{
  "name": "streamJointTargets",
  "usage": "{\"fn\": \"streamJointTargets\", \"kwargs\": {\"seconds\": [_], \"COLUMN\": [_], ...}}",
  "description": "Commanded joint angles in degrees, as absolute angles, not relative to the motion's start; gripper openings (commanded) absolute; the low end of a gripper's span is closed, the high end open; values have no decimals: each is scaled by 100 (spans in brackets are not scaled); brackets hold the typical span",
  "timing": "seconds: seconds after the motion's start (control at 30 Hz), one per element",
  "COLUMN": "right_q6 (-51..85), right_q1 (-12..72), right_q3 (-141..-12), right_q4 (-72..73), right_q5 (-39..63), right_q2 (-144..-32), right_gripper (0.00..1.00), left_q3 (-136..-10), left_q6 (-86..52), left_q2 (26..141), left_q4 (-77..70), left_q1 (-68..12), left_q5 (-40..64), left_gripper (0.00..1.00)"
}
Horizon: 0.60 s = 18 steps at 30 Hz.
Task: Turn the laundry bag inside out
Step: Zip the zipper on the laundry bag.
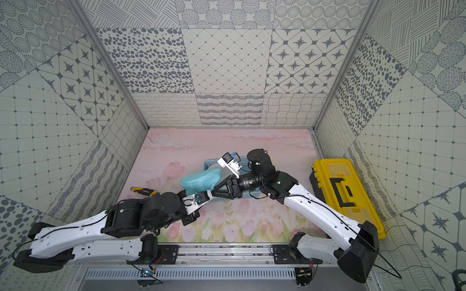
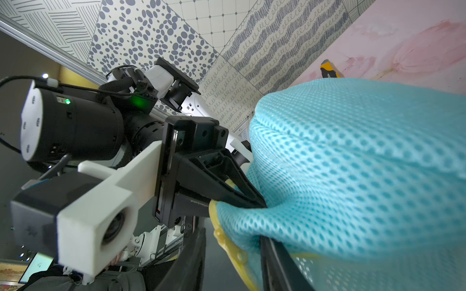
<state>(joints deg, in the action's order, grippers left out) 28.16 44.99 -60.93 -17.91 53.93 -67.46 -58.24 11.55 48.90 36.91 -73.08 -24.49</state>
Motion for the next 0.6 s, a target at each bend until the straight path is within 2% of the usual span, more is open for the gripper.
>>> {"fn": "streamJointTargets", "kwargs": {"seconds": [0.0, 0.13, 0.23, 0.33, 0.37, 0.57], "right_q6": [2624, 2593, 2554, 2460, 2413, 2237], "right_q1": [4585, 4590, 4600, 4592, 4588, 4586], "right_q3": [-6170, -6242, -6278, -6302, -6329, -6490], "right_q4": [-2329, -2401, -2524, -2753, -2835, -2995], "right_q5": [5647, 5676, 5697, 5568, 5527, 5626], "right_q2": [-6714, -6706, -6702, -6627, -6607, -6705], "right_gripper": [36, 31, 31, 47, 49, 46], "left_q3": [-6019, -6017, -6015, -6107, -6147, -6359], "left_q6": [1039, 1048, 1071, 1049, 1025, 887], "left_q2": [4845, 4886, 4852, 4813, 4813, 4974], "left_q4": [3215, 3219, 3218, 3381, 3481, 3895], "left_q1": [-7314, -7320, -7313, -7317, -7313, -7321], "left_q5": [-2682, -2745, -2763, -2551, -2438, -1858], "left_gripper": [0, 0, 0, 0, 0, 0]}}
